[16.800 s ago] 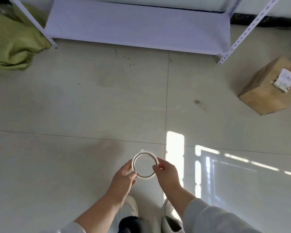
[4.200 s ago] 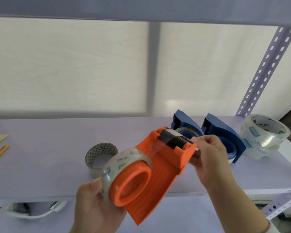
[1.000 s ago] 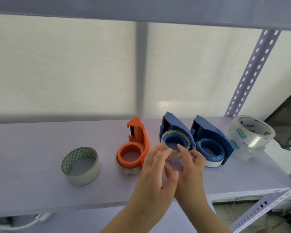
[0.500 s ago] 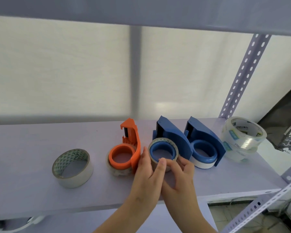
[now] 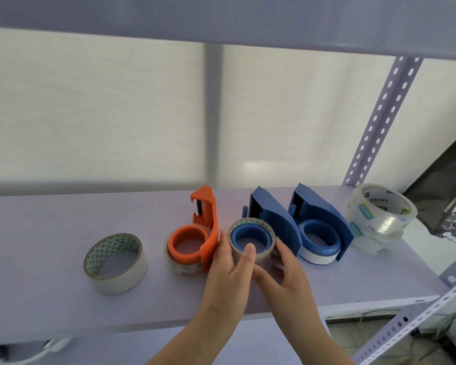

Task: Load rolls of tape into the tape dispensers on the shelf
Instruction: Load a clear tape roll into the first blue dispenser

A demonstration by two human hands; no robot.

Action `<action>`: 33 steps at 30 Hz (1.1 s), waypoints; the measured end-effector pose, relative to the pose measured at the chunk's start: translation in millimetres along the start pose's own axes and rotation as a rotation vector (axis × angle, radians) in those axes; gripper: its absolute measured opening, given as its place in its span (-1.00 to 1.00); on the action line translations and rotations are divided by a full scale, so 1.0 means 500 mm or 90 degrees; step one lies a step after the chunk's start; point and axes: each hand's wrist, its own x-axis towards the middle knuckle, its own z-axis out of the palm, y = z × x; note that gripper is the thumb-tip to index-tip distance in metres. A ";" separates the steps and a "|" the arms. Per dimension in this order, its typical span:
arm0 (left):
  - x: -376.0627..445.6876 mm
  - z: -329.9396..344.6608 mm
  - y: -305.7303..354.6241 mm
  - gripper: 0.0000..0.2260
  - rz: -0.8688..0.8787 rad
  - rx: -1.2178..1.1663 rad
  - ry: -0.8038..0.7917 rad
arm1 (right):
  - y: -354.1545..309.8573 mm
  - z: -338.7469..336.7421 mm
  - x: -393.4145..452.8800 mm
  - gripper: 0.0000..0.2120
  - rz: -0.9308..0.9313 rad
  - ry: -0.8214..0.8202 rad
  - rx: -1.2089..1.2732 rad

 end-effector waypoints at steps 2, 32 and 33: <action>-0.004 -0.003 0.008 -0.47 0.011 -0.020 -0.003 | -0.002 -0.005 0.001 -0.45 0.018 -0.009 0.024; -0.061 -0.295 0.072 -0.44 0.245 -0.009 0.324 | -0.139 0.228 -0.068 -0.14 -0.282 -0.258 0.081; -0.058 -0.308 0.066 -0.43 0.218 -0.009 0.323 | -0.136 0.240 -0.067 -0.14 -0.271 -0.268 0.086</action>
